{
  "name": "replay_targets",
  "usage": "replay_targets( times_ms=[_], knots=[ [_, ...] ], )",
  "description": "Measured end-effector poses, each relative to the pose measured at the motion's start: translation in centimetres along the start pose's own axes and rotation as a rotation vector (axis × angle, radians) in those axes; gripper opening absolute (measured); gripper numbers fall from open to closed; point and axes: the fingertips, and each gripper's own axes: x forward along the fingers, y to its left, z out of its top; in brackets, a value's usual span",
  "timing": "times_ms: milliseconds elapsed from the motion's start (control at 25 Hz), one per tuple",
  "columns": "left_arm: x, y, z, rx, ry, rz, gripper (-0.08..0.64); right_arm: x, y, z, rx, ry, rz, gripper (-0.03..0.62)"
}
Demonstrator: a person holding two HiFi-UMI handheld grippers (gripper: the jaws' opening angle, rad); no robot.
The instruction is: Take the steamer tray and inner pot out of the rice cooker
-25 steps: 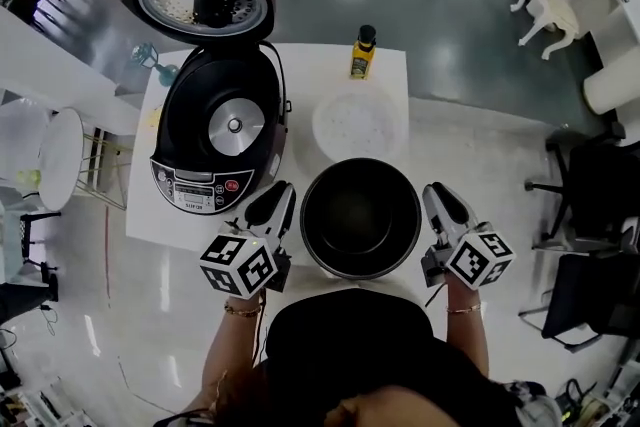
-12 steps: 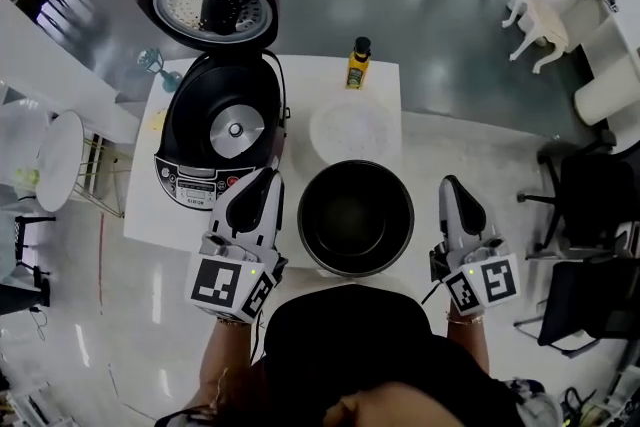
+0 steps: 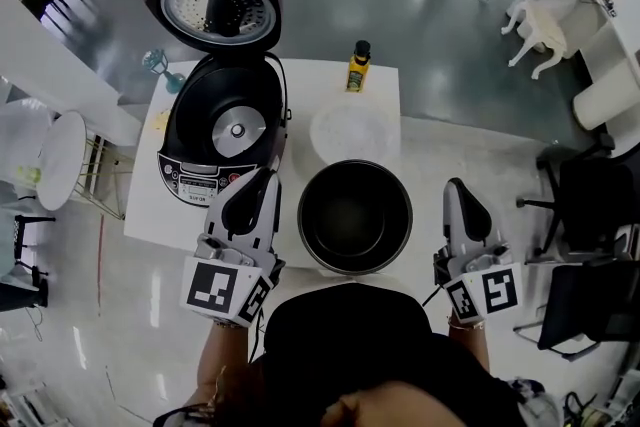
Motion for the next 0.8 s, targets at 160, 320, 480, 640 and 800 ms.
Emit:
replay_targets(
  times_ms=[160,320,480,640,800],
  knots=[
    [0.1,-0.4,0.2,0.030,0.002,0.010,0.025,-0.2,-0.1,-0.1,0.001,0.008,0.002,0.005],
    [-0.2,-0.3,0.8,0.051,-0.013,0.026,0.025,-0.4,-0.1,-0.6,0.007,0.023,0.003,0.005],
    [-0.6,-0.1,0.4,0.063,0.004,0.028,0.024,-0.4,-0.2,-1.2,0.014,0.042,0.000,0.005],
    [-1.0,-0.4,-0.1,0.072,0.018,0.020,0.017,-0.5,0.3,-1.6,0.009,0.054,0.009,0.005],
    [-1.4,-0.4,-0.1,0.080,0.015,0.024,0.017,-0.6,0.6,-1.8,0.020,0.058,0.013,0.005]
  ],
)
